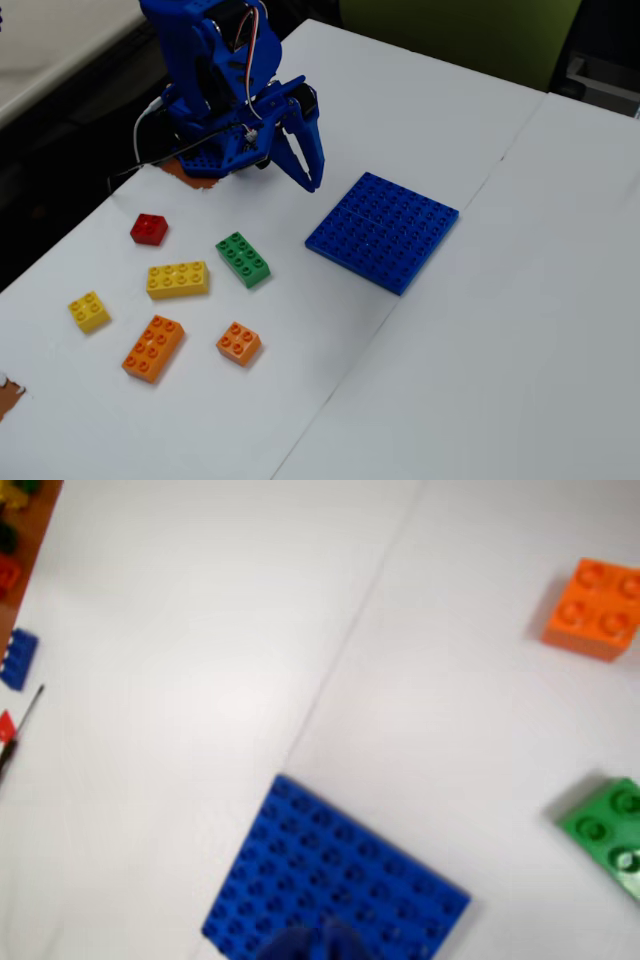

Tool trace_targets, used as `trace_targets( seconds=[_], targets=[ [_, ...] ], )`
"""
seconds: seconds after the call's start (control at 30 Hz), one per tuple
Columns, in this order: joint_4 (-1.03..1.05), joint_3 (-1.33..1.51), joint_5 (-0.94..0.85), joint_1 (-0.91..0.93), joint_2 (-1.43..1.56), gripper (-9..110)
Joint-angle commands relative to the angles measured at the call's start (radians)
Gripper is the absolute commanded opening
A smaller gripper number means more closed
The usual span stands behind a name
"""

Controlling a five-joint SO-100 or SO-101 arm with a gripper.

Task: Pick up the 2x2 orange block and go up the 8x8 blue block.

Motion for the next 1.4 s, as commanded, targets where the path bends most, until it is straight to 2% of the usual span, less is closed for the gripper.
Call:
trace_targets(
  seconds=[0.0, 0.17, 0.53, 0.8, 1.07, 1.37],
  targets=[
    [0.08, -0.212, -0.009, 0.043, -0.106, 1],
    [0.19, -0.382, 0.009, 0.114, -0.258, 1],
    [0.256, -0.64, -0.002, 0.225, -0.486, 1],
    [0.262, -0.747, -0.281, 0.316, -0.638, 3],
    [0.262, -0.845, -0.425, 0.394, -0.733, 4],
    [0.252, -0.853, -0.33, 0.463, -0.779, 4]
  ],
)
